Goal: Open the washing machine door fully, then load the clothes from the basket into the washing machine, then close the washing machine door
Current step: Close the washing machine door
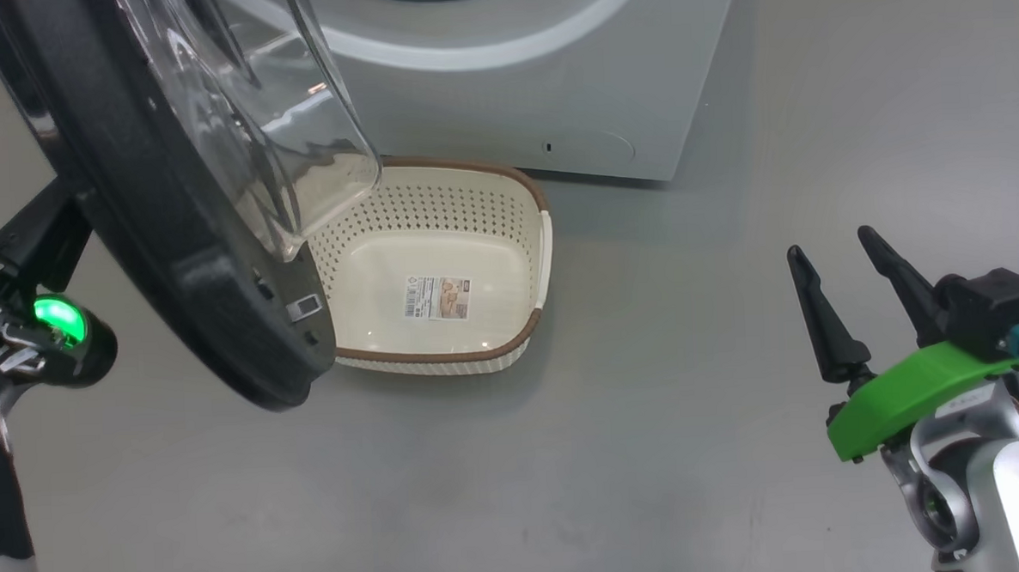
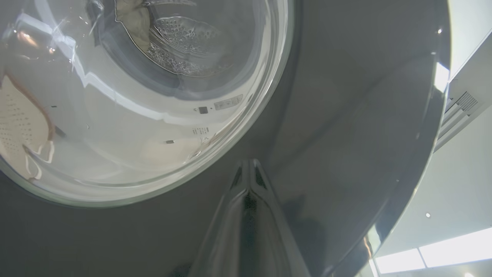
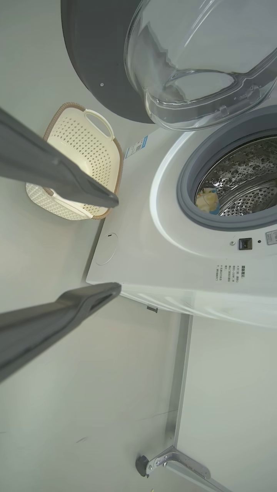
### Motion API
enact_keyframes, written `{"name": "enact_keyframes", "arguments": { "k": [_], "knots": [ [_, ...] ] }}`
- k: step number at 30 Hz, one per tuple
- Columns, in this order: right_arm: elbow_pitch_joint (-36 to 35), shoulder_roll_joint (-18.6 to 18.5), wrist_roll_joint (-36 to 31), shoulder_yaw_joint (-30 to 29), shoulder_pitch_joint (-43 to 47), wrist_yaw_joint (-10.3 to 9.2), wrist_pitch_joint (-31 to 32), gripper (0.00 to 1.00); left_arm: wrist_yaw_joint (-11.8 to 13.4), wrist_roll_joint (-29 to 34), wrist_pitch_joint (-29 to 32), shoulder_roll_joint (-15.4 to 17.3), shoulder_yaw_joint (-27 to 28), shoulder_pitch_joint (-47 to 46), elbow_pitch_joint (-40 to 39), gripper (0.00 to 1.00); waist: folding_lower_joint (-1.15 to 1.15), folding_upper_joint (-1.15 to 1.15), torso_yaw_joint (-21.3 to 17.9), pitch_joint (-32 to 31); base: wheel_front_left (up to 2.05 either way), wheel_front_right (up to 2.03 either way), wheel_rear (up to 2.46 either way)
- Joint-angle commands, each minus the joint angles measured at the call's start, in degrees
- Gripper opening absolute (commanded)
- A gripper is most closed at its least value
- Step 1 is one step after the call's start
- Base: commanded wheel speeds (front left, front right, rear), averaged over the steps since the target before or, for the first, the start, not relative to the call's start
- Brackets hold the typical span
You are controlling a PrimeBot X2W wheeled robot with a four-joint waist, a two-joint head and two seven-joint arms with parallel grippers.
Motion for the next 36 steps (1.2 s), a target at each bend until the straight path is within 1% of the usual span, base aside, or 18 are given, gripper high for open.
{"name": "enact_keyframes", "arguments": {
  "k": [1, 5, 15, 23, 24, 36],
  "knots": [
    [-1.8, 0.1, 0.4, 1.3, -2.0, 0.21, -0.6, 1.0, -0.4, -0.3, 0.3, 2.0, 1.1, -1.5, -2.6, 0.0, 0.0, 0.0, -0.9, 0.2, 0.0, 0.0, 0.0],
    [-1.0, 0.6, 0.6, 1.6, -2.0, 0.21, -1.4, 1.0, -0.4, -0.4, -0.3, 0.5, 0.8, -2.3, -2.8, 0.0, 0.0, 0.0, -3.2, 0.1, 0.0, 0.0, 0.0],
    [0.1, 1.4, 0.8, 2.2, -2.3, 0.21, -2.8, 1.0, -0.4, 2.1, -1.7, -1.1, -0.9, -4.8, -2.2, 0.0, 0.0, 0.0, -8.6, 0.2, 0.0, 0.0, 0.0],
    [0.9, 1.7, 1.1, 2.3, -2.4, 0.21, -3.8, 1.0, -0.4, 4.2, -4.4, -2.9, -0.5, -7.8, -2.1, 0.0, 0.0, 0.0, -13.9, 0.6, 0.0, 0.0, 0.0],
    [1.1, 1.8, 1.3, 2.4, -2.3, 0.21, -4.1, 1.0, -0.4, 4.8, -4.8, -3.2, -0.5, -8.3, -1.8, 0.0, 0.0, 0.0, -15.4, 0.7, 0.0, 0.0, 0.0],
    [2.8, 1.9, 3.1, 3.2, -2.5, 0.21, -6.0, 1.0, -0.4, 8.7, -9.9, -4.7, 0.7, -13.0, 1.3, 0.0, 0.0, 0.0, -23.0, 1.4, 0.0, 0.0, 0.0]
  ]
}}
